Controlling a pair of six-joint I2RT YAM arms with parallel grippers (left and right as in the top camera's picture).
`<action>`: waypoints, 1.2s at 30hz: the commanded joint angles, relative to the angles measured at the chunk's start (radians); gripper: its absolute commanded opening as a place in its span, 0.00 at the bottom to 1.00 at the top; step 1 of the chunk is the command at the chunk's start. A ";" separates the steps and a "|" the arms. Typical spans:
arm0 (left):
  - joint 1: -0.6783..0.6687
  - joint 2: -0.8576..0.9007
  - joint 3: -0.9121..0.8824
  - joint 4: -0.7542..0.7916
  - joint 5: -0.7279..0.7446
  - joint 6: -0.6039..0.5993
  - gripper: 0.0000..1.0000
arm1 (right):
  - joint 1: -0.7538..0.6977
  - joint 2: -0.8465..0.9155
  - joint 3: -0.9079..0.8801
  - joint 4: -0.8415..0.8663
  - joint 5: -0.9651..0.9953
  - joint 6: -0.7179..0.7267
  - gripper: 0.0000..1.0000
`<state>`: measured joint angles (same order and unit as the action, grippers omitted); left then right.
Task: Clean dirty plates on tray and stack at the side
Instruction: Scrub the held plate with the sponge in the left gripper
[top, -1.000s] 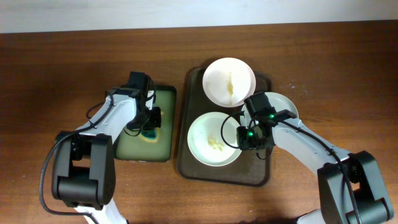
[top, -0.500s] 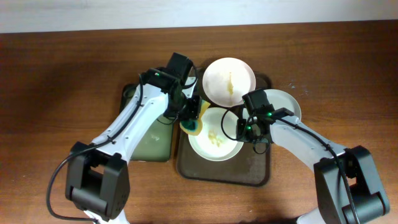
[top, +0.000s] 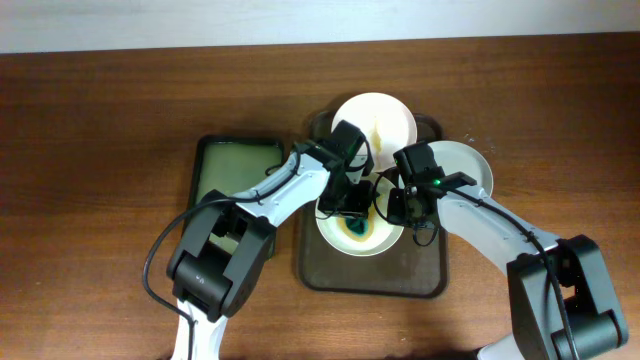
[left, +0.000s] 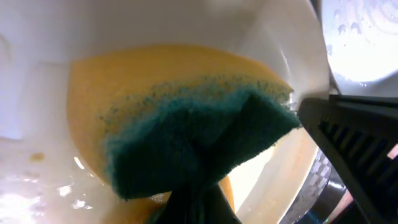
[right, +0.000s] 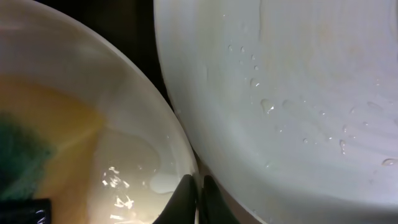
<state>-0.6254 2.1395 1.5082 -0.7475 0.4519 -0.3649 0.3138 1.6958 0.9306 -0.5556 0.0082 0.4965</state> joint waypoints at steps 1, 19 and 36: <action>0.049 0.041 0.074 -0.163 -0.303 0.050 0.00 | 0.006 0.016 0.005 -0.019 -0.061 0.004 0.04; -0.079 0.075 0.129 -0.124 0.076 -0.008 0.00 | 0.006 0.016 0.018 0.036 -0.091 -0.071 0.04; 0.058 -0.008 0.431 -0.524 -0.567 -0.025 0.00 | 0.006 0.016 0.018 0.029 -0.090 -0.071 0.04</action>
<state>-0.6483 2.2047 1.8793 -1.2617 -0.2909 -0.4385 0.3149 1.7050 0.9371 -0.5217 -0.0944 0.4362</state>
